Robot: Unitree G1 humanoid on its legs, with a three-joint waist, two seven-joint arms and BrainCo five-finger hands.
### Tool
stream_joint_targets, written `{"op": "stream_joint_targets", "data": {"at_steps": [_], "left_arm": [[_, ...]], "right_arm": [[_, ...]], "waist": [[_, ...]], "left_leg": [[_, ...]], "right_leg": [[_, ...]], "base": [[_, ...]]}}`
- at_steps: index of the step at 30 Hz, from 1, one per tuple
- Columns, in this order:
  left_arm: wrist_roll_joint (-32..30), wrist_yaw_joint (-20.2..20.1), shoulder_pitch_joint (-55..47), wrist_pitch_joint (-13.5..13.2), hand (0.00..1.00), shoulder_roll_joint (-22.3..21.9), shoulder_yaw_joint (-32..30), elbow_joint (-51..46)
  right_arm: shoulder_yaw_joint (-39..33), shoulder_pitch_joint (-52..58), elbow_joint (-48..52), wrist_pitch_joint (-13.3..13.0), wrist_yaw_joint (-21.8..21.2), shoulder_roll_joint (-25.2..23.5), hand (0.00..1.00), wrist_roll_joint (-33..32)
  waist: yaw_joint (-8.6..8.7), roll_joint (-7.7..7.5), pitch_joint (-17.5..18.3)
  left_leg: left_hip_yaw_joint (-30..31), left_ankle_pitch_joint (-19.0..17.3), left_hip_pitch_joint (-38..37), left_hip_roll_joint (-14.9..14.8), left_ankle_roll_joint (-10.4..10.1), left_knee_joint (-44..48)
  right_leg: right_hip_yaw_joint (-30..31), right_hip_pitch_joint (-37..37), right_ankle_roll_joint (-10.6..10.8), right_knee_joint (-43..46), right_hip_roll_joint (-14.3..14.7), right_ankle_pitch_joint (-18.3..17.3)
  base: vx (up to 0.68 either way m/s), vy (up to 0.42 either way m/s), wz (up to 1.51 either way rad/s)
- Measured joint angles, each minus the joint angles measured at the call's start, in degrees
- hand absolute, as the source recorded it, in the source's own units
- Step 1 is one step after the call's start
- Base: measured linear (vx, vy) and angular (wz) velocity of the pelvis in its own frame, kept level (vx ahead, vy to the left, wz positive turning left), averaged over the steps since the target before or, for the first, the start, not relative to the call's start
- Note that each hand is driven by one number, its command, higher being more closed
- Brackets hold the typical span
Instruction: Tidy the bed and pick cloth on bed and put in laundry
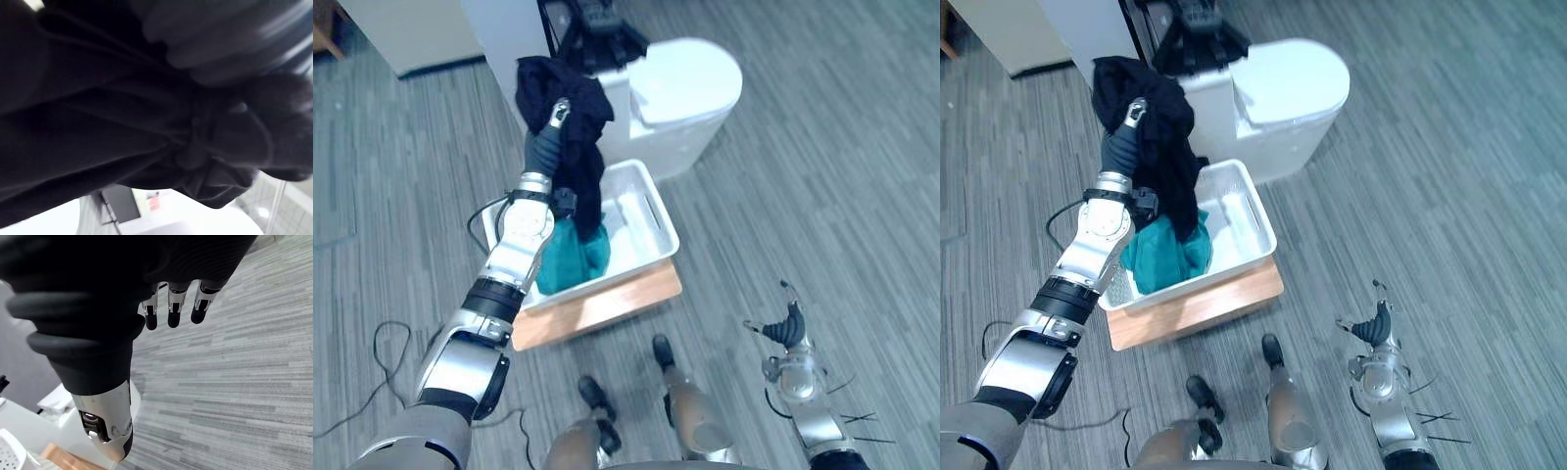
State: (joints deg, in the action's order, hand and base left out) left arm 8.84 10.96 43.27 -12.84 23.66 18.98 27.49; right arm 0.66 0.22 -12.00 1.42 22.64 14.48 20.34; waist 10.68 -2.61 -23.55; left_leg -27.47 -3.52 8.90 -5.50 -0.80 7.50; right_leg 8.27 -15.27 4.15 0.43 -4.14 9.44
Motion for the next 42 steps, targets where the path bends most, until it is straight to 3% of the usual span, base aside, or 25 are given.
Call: {"op": "stream_joint_targets", "data": {"at_steps": [2,6,7,11,13,18,24,29,34,36,42], "left_arm": [[-0.29,-1.94,-4.44,1.25,1.0,-2.72,2.11,0.12],[-0.6,-2.18,-11.0,1.24,1.0,-8.29,3.64,0.99],[-0.61,-2.05,-11.81,1.21,0.0,-9.37,3.63,1.42],[-2.19,2.0,-14.13,0.08,0.0,-11.39,3.11,1.2],[-2.39,4.55,-15.02,0.13,0.0,-11.84,2.43,1.26],[-4.02,11.4,-15.77,0.32,0.0,-10.03,-6.51,4.32],[-4.24,12.69,-15.77,0.25,0.0,-5.66,-12.24,4.05],[-2.86,9.83,-19.87,0.6,0.0,-4.34,-14.26,3.85],[1.17,4.5,-27.0,1.25,0.0,-5.09,-14.87,3.49],[8.03,1.65,-32.6,1.1,0.0,-7.48,-15.32,1.73],[17.21,-1.8,-48.02,2.31,0.0,-14.84,-18.78,3.03]], "right_arm": [[0.0,-1.17,0.01,-0.45,0.15,-0.48,0.0,0.0],[0.46,-1.42,-0.18,-1.02,0.66,-0.51,0.0,0.25],[0.81,-1.67,-0.33,-1.02,0.86,-0.51,0.0,0.56],[2.79,-3.66,-2.28,-1.1,0.88,-0.63,0.0,0.65],[2.7,-3.74,-2.84,-1.1,1.03,-0.5,0.0,0.58],[3.55,-2.58,-3.82,-1.11,2.32,-0.42,0.0,0.35],[3.08,-0.9,-3.88,-2.7,2.09,0.57,0.0,-2.73],[1.97,-0.11,-7.34,-4.01,-0.6,0.54,0.0,-5.88],[0.13,1.14,-13.23,-5.05,-4.22,-0.28,0.0,-6.84],[-0.72,1.25,-16.73,-5.3,-5.37,-0.79,0.0,-6.84],[-5.92,2.47,-27.22,-5.34,-6.66,-3.65,0.0,-8.91]], "waist": [[0.11,0.61,-1.15],[-0.28,2.16,-2.35],[-0.43,2.38,-2.47],[-1.04,3.01,-2.8],[-2.18,3.47,-3.05],[-2.35,3.63,-3.11],[-3.92,3.64,-3.01],[-4.38,3.57,0.36],[-5.3,3.77,6.49],[-5.51,4.05,10.0],[-7.47,4.5,14.8]], "left_leg": [[0.32,-1.64,2.58,-0.84,0.18,3.39],[0.56,-3.87,5.63,-1.56,0.47,7.07],[0.6,-4.06,6.4,-1.56,0.72,7.73],[1.05,-4.85,8.22,-1.54,1.45,9.98],[1.33,-5.6,8.54,-1.57,1.32,10.77],[3.76,-5.49,9.08,-1.39,1.27,11.22],[4.83,-4.86,3.88,-1.02,1.22,9.33],[5.55,-2.83,-0.73,0.83,0.91,3.33],[6.16,-0.78,-6.86,1.76,-0.2,-3.19],[6.34,-0.11,-9.11,1.73,-0.56,-5.73],[7.73,1.25,-13.67,2.36,-1.05,-9.71]], "right_leg": [[-0.08,-1.24,0.08,0.37,0.1,-0.06],[0.08,-3.76,0.63,2.93,0.14,-1.34],[0.12,-4.6,0.68,3.64,0.07,-1.58],[-0.27,-6.47,0.81,6.51,-0.08,-2.84],[-0.29,-6.69,0.76,6.84,-0.08,-3.08],[-2.63,-6.49,0.73,8.41,-0.63,-4.22],[-4.03,-0.36,0.65,6.37,-0.89,-4.52],[-5.24,4.32,0.79,2.07,-1.88,-4.22],[-6.79,9.27,0.79,-0.82,-1.69,-4.24],[-7.62,10.47,0.79,-0.94,-1.18,-4.28],[-9.56,14.53,0.28,-1.7,-1.09,-6.56]], "base": [[0.0,0.0,0.0],[-0.02,0.01,-0.01],[0.0,0.0,0.0],[-0.02,0.017,0.05],[-0.01,0.009,0.02],[0.02,-0.014,0.22],[0.07,-0.01,0.15],[0.08,-0.001,0.15],[0.13,-0.017,0.08],[0.08,-0.023,0.05],[0.02,-0.027,0.14]]}}
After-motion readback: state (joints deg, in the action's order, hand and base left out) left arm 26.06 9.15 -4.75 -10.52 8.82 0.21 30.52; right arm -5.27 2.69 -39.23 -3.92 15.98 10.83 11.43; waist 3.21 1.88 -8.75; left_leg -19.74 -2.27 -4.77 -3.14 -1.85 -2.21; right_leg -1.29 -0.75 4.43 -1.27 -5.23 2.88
